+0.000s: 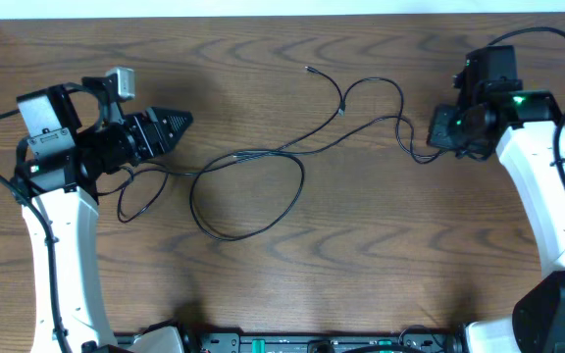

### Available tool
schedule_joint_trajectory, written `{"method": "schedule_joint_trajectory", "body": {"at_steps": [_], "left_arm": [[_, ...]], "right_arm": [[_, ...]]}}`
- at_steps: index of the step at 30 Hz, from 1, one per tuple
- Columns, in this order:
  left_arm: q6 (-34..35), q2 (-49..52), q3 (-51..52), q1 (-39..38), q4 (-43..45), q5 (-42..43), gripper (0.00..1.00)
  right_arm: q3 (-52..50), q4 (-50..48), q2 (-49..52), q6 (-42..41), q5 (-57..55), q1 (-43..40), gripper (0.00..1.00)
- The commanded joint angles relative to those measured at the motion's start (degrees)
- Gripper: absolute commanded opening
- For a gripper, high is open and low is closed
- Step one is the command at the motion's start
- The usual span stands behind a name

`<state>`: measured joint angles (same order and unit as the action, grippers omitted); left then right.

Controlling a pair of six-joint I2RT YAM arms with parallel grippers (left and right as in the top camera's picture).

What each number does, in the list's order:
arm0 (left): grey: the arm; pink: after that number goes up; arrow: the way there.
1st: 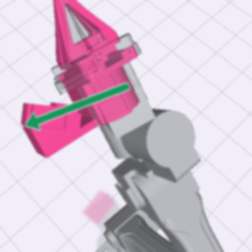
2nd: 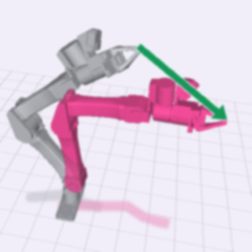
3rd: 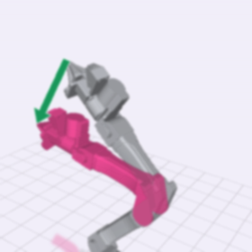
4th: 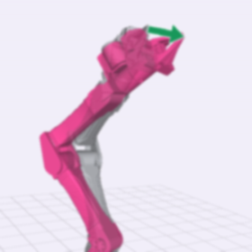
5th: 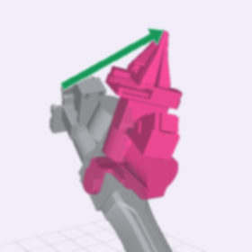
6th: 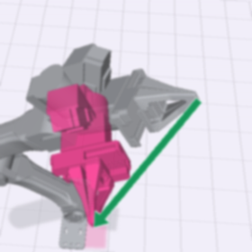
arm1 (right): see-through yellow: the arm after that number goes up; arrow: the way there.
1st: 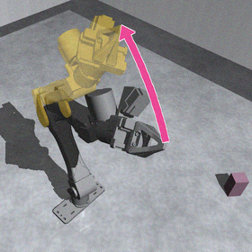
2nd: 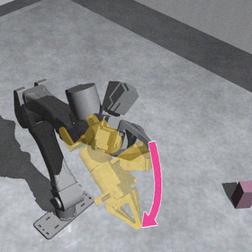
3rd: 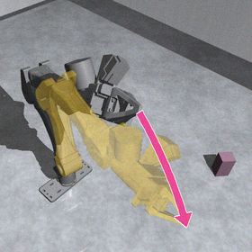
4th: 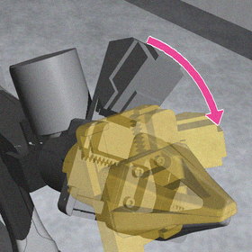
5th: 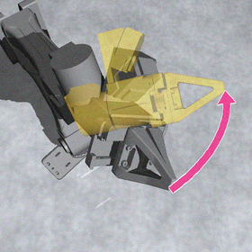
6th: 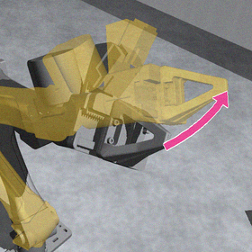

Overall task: Untangle cables
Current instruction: 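Release the cables and bring both grippers back inward, then move the right gripper left to the black cable loop near center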

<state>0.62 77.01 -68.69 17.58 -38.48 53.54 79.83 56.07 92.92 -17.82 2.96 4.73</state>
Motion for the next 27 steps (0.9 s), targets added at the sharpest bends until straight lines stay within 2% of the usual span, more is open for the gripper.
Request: {"method": "schedule_joint_trajectory", "body": {"at_steps": [1, 8, 14, 18, 27], "left_arm": [[-5.01, -0.22, 0.33, -1.18, -2.05, -1.25, 0.6], [-12.0, -0.22, 0.33, -2.19, -6.1, -5.44, 0.62], [-12.17, -0.22, 0.33, -2.19, -4.09, -22.1, 0.61], [-3.78, -0.22, 0.33, -2.19, -4.85, -34.38, 0.61], [6.75, -0.2, 0.33, -2.19, -8.85, -47.87, 0.56]], "right_arm": [[0.61, -0.2, 1.38, 0.72, -0.85, 2.89, 0.01], [0.61, -3.23, 5.05, 6.25, 1.44, 11.74, 0.01], [0.61, -7.82, 5.57, 10.47, 7.32, 18.32, 0.01], [0.61, -9.66, 5.68, 13.84, 12.31, 21.84, 0.01], [0.61, -14.36, 7.02, 15.91, 15.47, 30.56, 0.01]]}}
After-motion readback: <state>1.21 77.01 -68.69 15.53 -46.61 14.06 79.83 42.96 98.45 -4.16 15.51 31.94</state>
